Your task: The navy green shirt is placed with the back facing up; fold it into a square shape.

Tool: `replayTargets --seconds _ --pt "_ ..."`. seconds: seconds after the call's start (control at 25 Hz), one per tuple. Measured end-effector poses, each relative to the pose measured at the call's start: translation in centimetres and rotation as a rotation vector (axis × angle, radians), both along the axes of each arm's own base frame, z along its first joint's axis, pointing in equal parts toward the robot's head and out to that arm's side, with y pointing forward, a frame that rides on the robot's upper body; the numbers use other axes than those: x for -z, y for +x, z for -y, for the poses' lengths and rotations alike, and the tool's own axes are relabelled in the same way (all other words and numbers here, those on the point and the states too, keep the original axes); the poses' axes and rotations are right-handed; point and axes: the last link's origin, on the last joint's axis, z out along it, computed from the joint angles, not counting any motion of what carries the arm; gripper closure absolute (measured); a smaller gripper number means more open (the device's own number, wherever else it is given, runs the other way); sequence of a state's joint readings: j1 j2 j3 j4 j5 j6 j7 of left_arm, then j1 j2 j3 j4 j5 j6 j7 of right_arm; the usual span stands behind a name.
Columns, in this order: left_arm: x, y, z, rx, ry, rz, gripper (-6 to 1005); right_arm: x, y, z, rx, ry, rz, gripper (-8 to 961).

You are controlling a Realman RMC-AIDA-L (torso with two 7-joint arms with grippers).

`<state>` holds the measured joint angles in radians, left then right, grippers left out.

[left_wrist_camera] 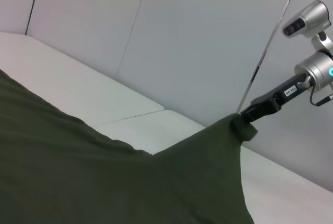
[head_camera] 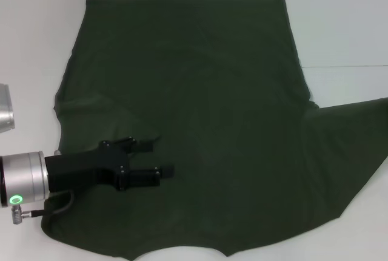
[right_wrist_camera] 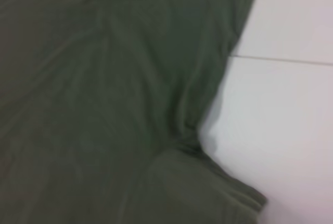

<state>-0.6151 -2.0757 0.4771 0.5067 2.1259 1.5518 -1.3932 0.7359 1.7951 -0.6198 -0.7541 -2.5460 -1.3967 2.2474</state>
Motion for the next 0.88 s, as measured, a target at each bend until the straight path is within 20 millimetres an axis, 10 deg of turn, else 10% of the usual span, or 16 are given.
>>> replayTargets --seconds 0.88 --pt "-0.2 0.2 -0.1 -0.007 0.005 0.017 58 8.1 -10.9 -3.7 -0.272 -0.246 0.059 940"
